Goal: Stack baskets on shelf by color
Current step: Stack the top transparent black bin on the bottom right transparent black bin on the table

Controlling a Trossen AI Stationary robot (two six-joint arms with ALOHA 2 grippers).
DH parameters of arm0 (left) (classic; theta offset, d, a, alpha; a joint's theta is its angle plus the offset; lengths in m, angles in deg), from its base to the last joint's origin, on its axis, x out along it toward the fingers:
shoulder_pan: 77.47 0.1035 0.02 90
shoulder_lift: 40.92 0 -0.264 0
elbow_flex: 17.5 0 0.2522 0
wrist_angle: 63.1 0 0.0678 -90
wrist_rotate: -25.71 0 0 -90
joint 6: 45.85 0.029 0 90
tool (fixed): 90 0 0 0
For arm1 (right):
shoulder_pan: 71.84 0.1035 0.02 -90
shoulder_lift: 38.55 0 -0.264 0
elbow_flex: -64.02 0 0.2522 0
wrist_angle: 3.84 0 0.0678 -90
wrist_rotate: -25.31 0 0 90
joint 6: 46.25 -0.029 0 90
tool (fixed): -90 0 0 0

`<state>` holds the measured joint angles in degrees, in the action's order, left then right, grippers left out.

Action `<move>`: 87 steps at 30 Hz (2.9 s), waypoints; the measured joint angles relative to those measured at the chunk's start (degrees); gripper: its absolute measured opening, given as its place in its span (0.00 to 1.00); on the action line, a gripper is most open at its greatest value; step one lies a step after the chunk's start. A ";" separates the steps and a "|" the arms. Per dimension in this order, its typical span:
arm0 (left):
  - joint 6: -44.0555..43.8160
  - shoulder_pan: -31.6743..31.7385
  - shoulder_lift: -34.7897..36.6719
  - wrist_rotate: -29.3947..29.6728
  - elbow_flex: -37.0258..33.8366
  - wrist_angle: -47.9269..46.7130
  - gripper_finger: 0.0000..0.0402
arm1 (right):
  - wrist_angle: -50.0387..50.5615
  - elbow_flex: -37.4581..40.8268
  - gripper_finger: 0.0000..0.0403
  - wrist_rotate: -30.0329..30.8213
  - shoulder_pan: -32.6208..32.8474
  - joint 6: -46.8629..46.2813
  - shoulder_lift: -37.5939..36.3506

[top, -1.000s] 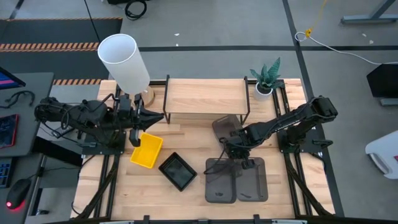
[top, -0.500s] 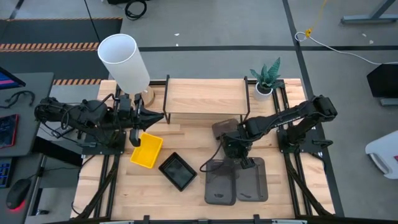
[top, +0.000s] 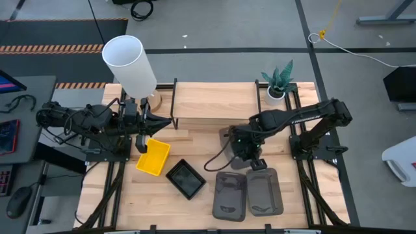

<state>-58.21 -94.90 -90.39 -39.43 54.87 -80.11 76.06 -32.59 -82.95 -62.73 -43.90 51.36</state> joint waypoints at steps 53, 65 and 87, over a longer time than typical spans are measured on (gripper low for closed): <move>-10.24 -0.01 -0.01 6.64 0.00 3.05 0.06 | 11.93 -19.63 0.02 9.34 35.19 -43.82 4.07; -15.59 -0.02 -0.01 7.50 0.02 2.85 0.05 | 11.70 -16.38 0.02 11.39 34.59 -42.51 6.54; -15.62 -0.07 -0.01 8.36 0.02 2.64 0.09 | -1.28 -4.79 0.02 9.89 36.78 -49.00 6.51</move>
<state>-73.83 -94.97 -90.39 -31.08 54.89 -77.46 74.78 -37.38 -73.06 -25.95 -92.90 57.87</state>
